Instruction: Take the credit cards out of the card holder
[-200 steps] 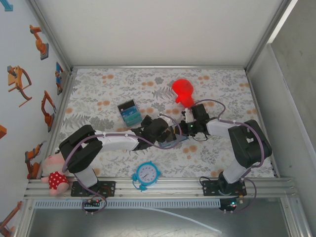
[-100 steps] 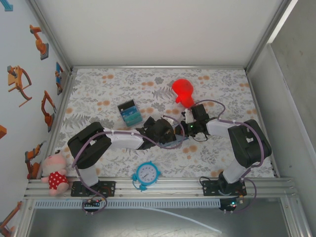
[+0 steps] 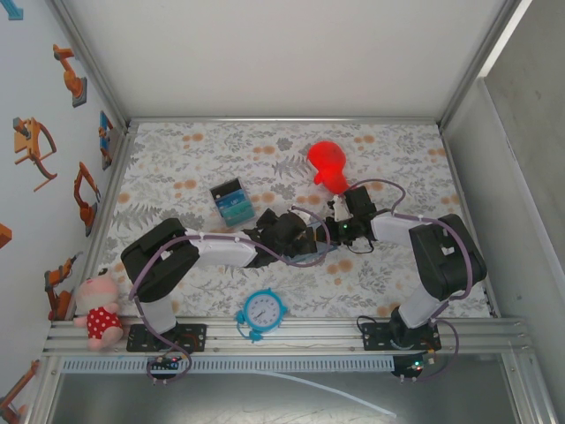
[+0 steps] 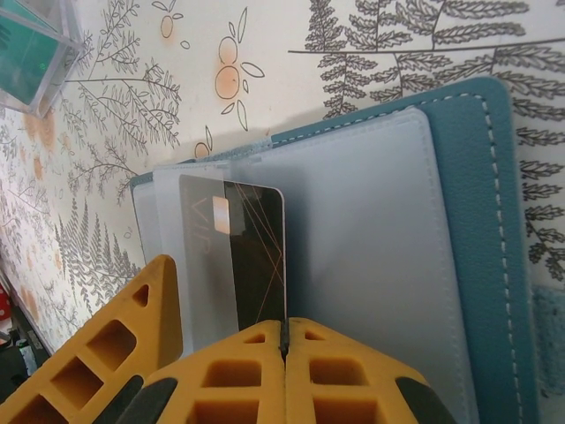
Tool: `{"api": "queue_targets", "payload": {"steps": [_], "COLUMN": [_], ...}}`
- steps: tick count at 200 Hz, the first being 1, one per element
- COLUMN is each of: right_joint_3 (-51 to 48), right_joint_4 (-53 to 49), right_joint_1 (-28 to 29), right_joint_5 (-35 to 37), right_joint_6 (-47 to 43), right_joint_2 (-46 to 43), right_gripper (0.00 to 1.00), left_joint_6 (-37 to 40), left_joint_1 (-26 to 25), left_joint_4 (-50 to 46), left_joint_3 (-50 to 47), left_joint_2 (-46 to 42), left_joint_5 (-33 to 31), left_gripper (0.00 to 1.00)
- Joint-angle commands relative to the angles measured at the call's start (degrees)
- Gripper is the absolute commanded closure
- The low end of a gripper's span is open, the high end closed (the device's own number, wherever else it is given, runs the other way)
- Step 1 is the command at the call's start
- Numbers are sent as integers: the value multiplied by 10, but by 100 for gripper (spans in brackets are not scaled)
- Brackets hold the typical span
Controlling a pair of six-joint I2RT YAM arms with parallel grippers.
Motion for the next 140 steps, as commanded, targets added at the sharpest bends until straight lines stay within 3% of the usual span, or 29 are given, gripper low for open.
{"api": "queue_targets", "payload": {"steps": [1, 13, 90, 140], "right_joint_3": [8, 3, -22, -39], "right_joint_4": [5, 24, 72, 106], "right_joint_1": [-3, -4, -4, -4], "right_joint_5": [-2, -13, -13, -28], "right_joint_6": [7, 17, 48, 65], "right_joint_2": [-13, -13, 13, 20], "right_gripper": [100, 100, 71, 72], "left_joint_6": [7, 7, -3, -12], "left_joint_1": [-2, -2, -3, -3], "left_joint_4": [-13, -14, -17, -22], "left_joint_3": [0, 0, -5, -8], "left_joint_2": [12, 14, 16, 16], "left_joint_5": [-7, -6, -6, -6], "left_gripper": [3, 3, 3, 3]}}
